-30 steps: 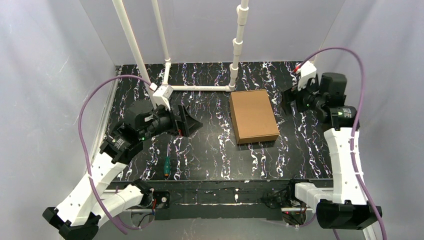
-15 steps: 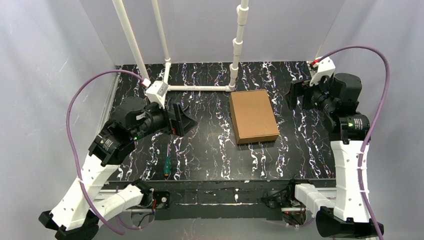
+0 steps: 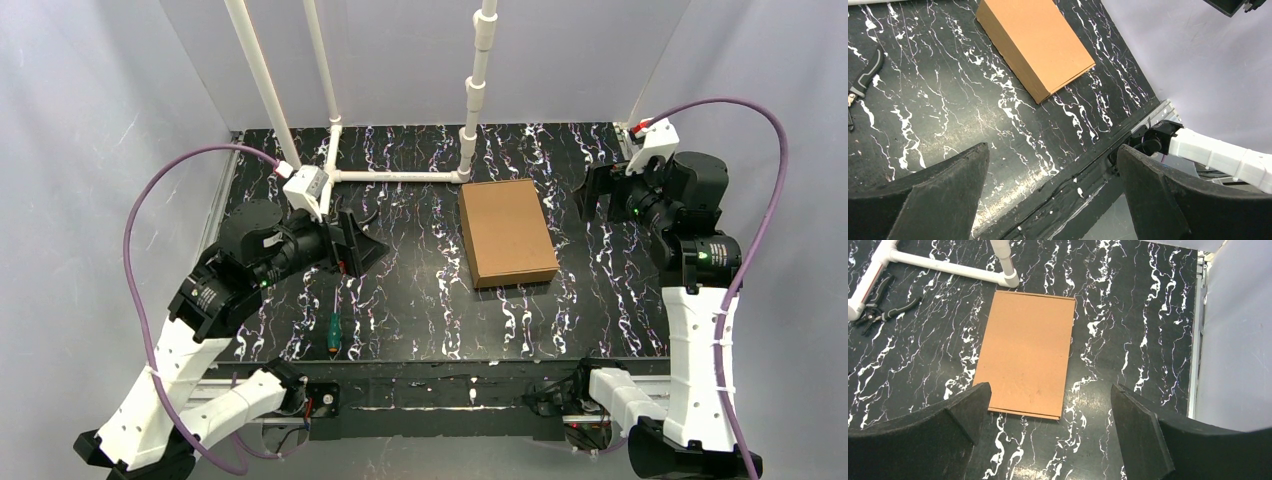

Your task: Fold the paper box

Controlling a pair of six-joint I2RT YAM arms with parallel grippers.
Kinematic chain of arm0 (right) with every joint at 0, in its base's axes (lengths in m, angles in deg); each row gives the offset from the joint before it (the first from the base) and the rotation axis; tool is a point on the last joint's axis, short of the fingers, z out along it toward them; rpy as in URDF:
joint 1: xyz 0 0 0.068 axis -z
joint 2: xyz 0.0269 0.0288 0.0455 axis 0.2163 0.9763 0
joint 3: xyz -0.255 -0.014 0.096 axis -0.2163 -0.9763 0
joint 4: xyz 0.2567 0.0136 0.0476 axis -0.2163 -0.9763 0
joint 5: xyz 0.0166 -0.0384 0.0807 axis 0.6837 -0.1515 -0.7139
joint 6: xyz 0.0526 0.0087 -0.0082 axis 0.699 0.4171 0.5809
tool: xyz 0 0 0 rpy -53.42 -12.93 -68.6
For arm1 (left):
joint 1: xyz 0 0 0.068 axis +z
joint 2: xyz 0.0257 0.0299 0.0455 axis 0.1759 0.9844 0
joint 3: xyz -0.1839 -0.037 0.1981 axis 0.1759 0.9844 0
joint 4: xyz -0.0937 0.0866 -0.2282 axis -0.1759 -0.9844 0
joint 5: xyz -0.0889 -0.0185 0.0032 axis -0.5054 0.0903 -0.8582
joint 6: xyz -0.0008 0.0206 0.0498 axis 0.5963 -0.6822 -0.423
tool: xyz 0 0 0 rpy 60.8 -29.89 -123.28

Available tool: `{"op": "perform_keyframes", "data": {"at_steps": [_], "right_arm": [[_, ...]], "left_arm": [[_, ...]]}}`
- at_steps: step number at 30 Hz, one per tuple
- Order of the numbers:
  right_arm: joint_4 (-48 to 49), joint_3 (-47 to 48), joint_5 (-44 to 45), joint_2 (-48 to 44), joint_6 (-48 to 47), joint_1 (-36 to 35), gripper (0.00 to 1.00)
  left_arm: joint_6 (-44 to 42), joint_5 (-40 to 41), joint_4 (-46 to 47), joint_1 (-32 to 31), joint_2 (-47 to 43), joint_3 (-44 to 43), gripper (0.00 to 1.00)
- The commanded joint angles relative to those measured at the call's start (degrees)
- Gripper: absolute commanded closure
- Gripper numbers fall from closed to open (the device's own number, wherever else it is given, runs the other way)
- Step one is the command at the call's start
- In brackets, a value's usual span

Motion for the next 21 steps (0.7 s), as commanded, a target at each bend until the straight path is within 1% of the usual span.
{"op": "perform_keyframes", "data": {"at_steps": [1,21], "right_arm": [[2.2,-0.1,-1.4,-1.1,1.5,0.8,0.02],[3.1,-1.7,-1.3,-1.9,2.3,1.4,0.02]], "left_arm": [[-1.1,1.2,-0.6,0.5,-1.2,0.2,0.02],[-1.8,2.5,-1.0,0.5,-2.2,1.3,0.02]]}}
